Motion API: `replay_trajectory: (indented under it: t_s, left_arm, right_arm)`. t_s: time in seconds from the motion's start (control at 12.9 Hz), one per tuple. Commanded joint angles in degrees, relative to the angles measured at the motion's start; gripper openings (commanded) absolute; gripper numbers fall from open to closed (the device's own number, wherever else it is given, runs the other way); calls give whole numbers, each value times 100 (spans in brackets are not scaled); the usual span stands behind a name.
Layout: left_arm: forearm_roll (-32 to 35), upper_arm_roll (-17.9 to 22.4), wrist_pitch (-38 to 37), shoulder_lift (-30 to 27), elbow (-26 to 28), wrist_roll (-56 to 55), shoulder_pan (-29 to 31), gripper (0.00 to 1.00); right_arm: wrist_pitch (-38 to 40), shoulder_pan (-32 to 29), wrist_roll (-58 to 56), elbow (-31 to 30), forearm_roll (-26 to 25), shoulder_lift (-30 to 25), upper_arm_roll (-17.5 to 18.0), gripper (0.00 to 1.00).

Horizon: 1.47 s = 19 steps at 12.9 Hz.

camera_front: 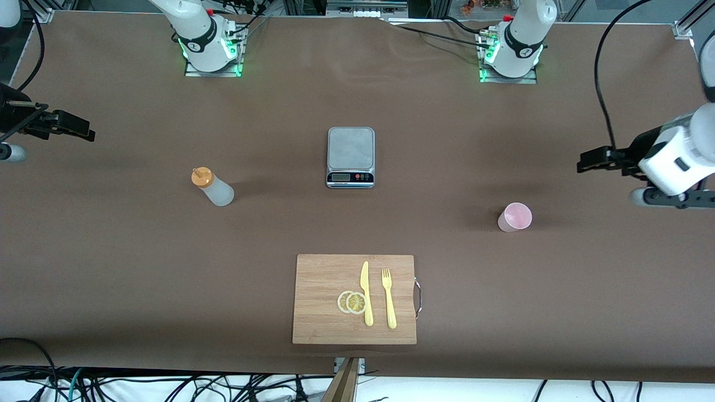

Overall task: Add sauce to pink cup with both arms
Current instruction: 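Reach the left gripper to the pink cup and grasp it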

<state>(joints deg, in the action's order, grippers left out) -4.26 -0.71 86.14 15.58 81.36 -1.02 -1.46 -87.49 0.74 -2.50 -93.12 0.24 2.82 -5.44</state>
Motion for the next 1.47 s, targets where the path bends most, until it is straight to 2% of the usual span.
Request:
replay_trajectory:
  t_s: [0.0, 0.39, 0.62, 0.78, 1.16, 1.32, 1.4]
  left_arm:
    - [154, -9, 997, 41, 834, 32, -39, 100]
    - [145, 0, 2607, 603, 1776, 243, 5, 100]
    - [154, 18, 3696, 657, 2514, 287, 14, 100]
    - [154, 26, 4006, 841, 2604, 287, 5, 99]
    - [145, 27, 4796, 859, 3192, 287, -21, 98]
    - [145, 27, 5061, 859, 3394, 287, -30, 94]
    - [145, 27, 5149, 859, 3465, 287, -47, 88]
  right_arm:
    - [101, -30, 22, 110, 20, 17, 25, 100]
    - [110, -21, 22, 110, 20, 8, 25, 100]
    - [110, -21, 22, 101, 20, -1, 25, 100]
    - [110, -21, 22, 110, 20, -1, 34, 100]
    - [110, -21, -5, 110, 20, -1, 34, 100]
    - [101, -21, -5, 119, 20, -1, 34, 100]
    - [110, -21, -5, 119, 20, -1, 34, 100]
